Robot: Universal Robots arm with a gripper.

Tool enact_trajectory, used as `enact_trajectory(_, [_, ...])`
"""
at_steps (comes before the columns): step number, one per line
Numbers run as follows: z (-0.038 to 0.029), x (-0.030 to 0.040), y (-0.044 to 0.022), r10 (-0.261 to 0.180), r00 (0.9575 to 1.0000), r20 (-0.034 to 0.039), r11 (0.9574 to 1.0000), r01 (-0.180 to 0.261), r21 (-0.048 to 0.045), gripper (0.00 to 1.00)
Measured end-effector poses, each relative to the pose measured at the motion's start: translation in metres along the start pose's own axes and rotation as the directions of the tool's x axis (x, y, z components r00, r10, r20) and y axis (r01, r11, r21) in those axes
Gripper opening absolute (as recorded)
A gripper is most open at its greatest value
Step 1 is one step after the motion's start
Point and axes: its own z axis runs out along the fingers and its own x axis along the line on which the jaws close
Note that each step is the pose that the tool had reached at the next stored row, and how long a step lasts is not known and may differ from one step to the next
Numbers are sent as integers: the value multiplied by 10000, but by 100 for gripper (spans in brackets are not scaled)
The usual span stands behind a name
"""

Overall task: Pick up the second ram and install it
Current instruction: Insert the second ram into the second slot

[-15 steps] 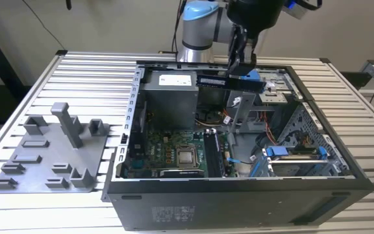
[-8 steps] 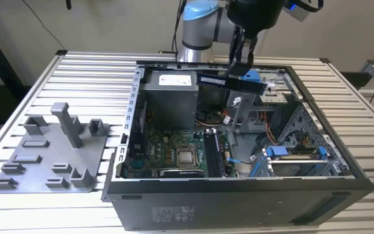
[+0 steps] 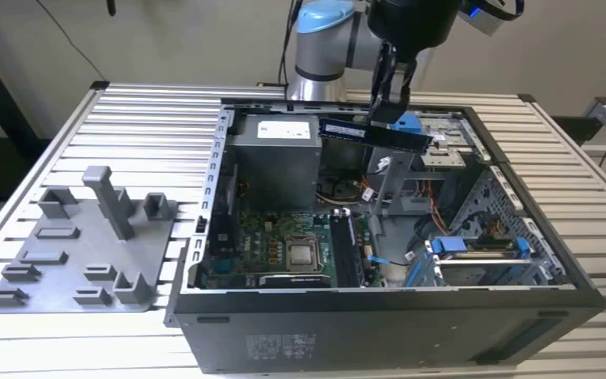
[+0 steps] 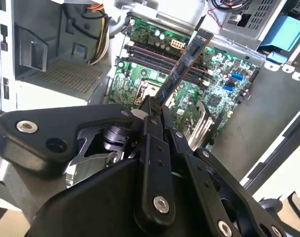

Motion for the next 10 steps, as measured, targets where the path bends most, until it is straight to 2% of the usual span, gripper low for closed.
enact_trajectory(5, [9, 1, 0, 532, 9986, 18, 9986, -532, 22, 14])
enact_trajectory(10, [18, 1, 0, 1306, 9914, 49, 9914, -1306, 51, 14])
